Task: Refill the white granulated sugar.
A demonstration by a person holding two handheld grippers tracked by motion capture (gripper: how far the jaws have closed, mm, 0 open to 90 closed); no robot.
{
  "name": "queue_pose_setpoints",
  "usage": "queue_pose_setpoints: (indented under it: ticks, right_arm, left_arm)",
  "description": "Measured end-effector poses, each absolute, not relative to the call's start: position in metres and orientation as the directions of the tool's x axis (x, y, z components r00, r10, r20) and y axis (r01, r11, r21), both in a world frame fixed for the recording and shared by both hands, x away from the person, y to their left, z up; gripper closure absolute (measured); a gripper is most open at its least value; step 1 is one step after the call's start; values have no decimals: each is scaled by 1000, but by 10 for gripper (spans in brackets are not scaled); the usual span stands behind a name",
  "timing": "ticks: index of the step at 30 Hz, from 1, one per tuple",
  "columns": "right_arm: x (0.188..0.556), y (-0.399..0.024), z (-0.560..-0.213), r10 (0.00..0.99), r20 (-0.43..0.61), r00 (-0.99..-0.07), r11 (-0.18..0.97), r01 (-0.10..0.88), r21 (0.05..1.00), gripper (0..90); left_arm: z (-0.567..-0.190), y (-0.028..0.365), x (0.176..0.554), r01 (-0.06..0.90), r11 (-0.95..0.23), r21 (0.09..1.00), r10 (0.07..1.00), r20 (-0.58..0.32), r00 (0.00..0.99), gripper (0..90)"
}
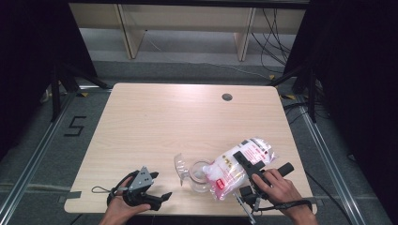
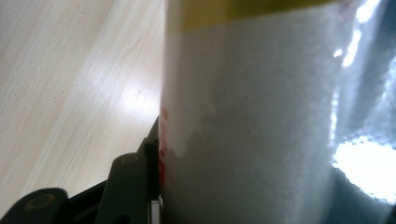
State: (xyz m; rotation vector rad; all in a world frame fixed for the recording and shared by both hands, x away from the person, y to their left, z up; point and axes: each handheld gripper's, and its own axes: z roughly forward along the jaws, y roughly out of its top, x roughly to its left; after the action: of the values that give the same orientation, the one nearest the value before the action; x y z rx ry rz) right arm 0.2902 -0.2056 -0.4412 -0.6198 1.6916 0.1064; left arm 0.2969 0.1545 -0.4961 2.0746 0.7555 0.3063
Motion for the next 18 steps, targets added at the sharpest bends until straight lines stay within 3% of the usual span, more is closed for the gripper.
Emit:
queue_pose_setpoints:
  ticks: [10, 18]
  right_arm:
    - [289, -206, -441, -331, -940, -88, 855, -448, -259, 528]
    - [290, -205, -437, -375, -925, -67, 837, -453, -306, 530]
  left_arm:
    - [-496, 154, 297, 400, -427, 811, 618, -61, 784, 154]
    - [-496, 154, 297, 401, -427, 811, 618, -62, 784, 154]
